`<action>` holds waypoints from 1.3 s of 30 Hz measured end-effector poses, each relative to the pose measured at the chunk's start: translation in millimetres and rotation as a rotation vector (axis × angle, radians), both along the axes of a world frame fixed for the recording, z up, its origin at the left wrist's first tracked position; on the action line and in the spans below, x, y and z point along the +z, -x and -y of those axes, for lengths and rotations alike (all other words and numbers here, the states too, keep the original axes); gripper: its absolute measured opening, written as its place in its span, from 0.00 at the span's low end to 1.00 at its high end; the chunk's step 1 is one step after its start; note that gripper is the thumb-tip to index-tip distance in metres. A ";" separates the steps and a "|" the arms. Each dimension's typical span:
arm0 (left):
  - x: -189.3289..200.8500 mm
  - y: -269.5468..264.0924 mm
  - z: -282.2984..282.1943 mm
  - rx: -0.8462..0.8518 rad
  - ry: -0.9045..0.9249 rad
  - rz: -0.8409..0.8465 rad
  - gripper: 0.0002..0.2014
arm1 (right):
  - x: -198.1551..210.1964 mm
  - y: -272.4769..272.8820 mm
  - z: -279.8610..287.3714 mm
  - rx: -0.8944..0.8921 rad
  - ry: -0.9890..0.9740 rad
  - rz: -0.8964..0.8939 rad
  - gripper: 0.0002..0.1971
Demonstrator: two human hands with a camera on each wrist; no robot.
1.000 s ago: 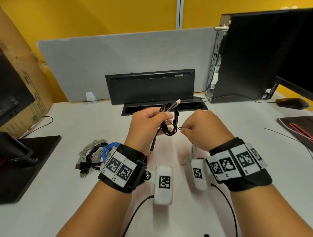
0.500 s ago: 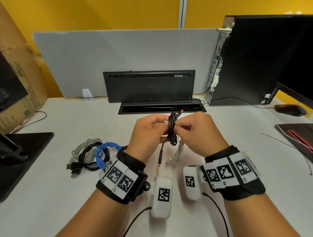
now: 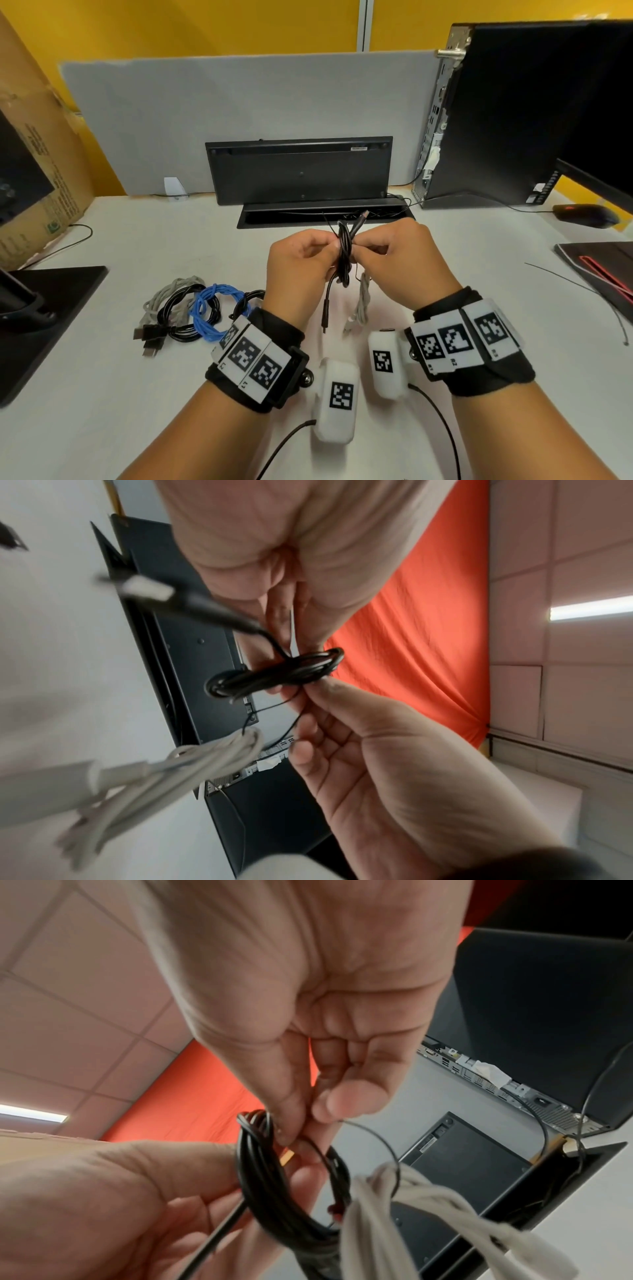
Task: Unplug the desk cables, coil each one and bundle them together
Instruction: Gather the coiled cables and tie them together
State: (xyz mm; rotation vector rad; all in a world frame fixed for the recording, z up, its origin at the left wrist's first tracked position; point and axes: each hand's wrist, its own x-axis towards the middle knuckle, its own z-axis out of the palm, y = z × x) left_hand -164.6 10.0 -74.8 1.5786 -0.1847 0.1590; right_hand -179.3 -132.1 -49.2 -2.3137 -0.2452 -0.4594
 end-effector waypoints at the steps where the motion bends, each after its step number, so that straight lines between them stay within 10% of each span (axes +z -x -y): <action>1: 0.5 0.3 0.5 0.002 -0.016 0.022 0.06 | 0.4 0.0 0.8 -0.004 -0.012 -0.001 0.13; 7: 1.3 -5.4 -7.3 0.050 -0.009 0.088 0.04 | 2.6 4.2 14.4 -0.054 -0.073 -0.100 0.09; 16: 2.4 0.7 -1.3 -0.051 -0.169 0.177 0.05 | 19.7 6.5 4.1 -0.029 0.378 -0.236 0.10; 27: 2.1 1.4 -6.1 -0.057 -0.029 0.040 0.05 | 10.3 5.7 20.0 0.085 -0.391 -0.106 0.05; 39: 7.8 6.7 -8.5 -0.071 -0.009 0.005 0.04 | -5.8 4.9 -0.9 0.044 -0.204 0.026 0.05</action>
